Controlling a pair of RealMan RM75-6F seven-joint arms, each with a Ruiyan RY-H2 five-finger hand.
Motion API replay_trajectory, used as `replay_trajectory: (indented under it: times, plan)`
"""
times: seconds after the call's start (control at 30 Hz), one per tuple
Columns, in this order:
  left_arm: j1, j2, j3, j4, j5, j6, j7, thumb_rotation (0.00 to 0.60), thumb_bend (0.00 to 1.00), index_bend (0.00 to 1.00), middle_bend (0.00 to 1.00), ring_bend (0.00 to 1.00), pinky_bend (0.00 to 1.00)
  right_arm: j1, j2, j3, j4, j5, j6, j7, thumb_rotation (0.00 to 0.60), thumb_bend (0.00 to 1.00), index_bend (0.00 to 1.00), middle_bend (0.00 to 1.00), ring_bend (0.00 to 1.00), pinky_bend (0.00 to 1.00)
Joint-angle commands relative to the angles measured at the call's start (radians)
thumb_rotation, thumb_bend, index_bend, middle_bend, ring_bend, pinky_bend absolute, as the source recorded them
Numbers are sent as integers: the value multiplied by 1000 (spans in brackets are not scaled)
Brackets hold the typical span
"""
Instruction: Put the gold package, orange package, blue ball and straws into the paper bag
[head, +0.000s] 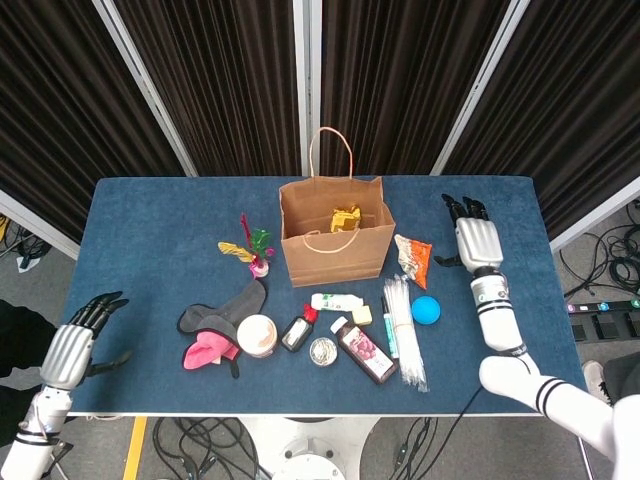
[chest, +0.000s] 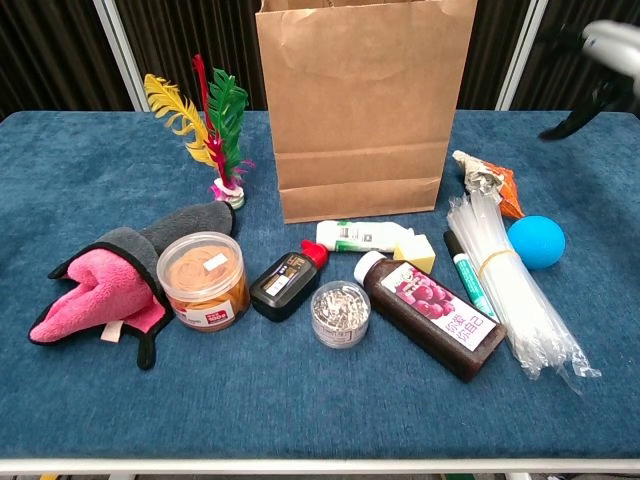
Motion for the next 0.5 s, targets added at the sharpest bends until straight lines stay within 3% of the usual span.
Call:
replay_trajectory:
  times: [0.03,0.5]
  plan:
    - [-3,-3,-1,-2,-1,-5,-1,600,238,242,232,151,240,30,-63,10,75,37,-77,41,600,0,0,145,0,0]
    - [-19,-11,-5,-3,-1,-21,2,600,239,242,231,151,240,85,-116,31,155,146,-225,-1,600,0,0,152,0,0]
